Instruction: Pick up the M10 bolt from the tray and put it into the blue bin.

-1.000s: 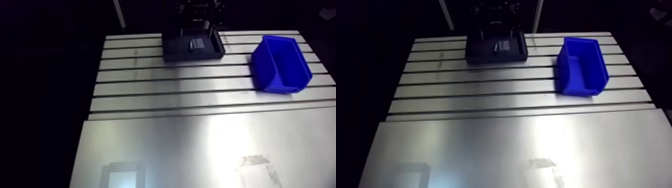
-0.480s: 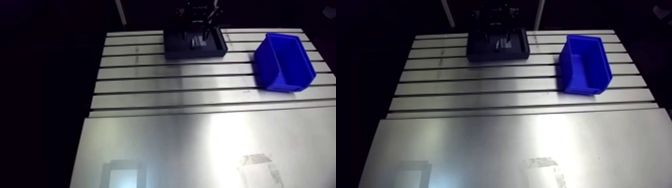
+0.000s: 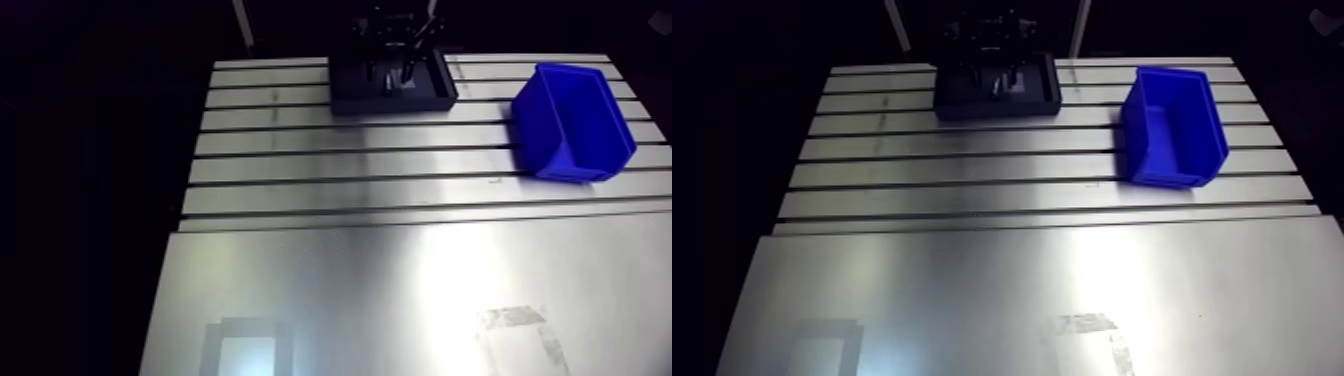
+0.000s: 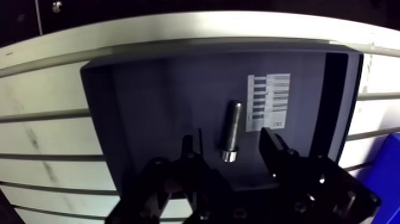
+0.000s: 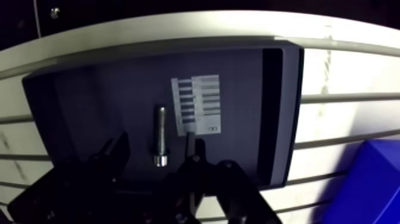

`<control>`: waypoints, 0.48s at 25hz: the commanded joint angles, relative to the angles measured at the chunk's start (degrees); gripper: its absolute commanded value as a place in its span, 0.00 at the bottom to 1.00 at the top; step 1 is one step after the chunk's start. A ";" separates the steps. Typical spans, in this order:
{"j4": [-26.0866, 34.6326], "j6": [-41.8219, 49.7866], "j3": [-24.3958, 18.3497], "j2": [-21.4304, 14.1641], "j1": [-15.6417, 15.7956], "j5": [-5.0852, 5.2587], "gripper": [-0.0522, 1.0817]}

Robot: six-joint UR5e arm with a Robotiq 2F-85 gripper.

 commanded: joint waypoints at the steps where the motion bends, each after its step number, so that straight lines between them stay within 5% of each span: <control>1: -0.02 0.20 0.07 0.26 0.00 0.12 0.42; 12: -0.10 0.20 0.15 0.52 -0.26 0.12 0.46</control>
